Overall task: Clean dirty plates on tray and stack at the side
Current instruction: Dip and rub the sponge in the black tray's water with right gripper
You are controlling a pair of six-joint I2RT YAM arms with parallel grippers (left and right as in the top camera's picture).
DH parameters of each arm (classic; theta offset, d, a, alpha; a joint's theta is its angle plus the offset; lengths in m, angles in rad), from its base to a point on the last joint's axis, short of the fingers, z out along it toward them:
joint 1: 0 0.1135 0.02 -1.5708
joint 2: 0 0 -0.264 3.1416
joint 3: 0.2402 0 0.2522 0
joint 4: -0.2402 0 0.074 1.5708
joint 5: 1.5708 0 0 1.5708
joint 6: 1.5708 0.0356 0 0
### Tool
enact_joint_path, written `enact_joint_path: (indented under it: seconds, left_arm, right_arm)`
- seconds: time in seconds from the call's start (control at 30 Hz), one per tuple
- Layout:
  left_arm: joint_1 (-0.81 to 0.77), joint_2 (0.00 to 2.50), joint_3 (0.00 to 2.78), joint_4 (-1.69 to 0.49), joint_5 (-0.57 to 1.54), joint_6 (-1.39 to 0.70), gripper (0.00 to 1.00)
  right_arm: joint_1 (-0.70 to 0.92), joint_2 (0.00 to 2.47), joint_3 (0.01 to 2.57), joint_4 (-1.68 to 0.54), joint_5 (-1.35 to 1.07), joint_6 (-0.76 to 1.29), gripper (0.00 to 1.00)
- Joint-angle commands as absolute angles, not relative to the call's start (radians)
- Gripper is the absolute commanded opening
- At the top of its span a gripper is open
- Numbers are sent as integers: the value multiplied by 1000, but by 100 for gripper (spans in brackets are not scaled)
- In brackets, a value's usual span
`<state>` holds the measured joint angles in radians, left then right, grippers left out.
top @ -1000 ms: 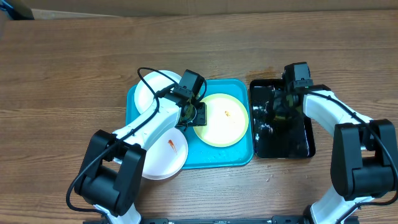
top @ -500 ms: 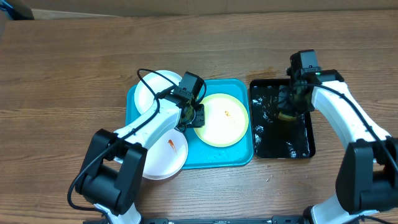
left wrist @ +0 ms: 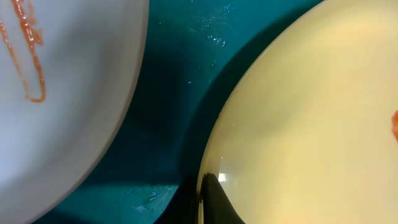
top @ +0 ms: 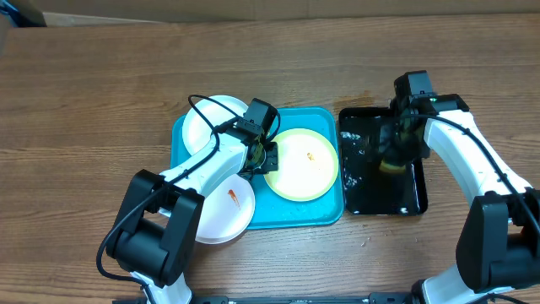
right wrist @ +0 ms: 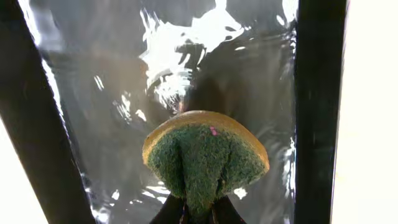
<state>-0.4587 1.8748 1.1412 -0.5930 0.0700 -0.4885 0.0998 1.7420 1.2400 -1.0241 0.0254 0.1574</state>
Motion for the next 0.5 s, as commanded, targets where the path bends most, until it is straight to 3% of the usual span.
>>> enact_joint_path:
  seconds: [0.0,0.47]
  left_arm:
    - [-465,1890,1134,-599,47,-486,4]
    - [-463,1890,1135,-600,41,-471,4]
  right_arm:
    - [102,1730,1264,-1042,13,160,4]
    - [103,1726,1296,-1111,-57,160,4]
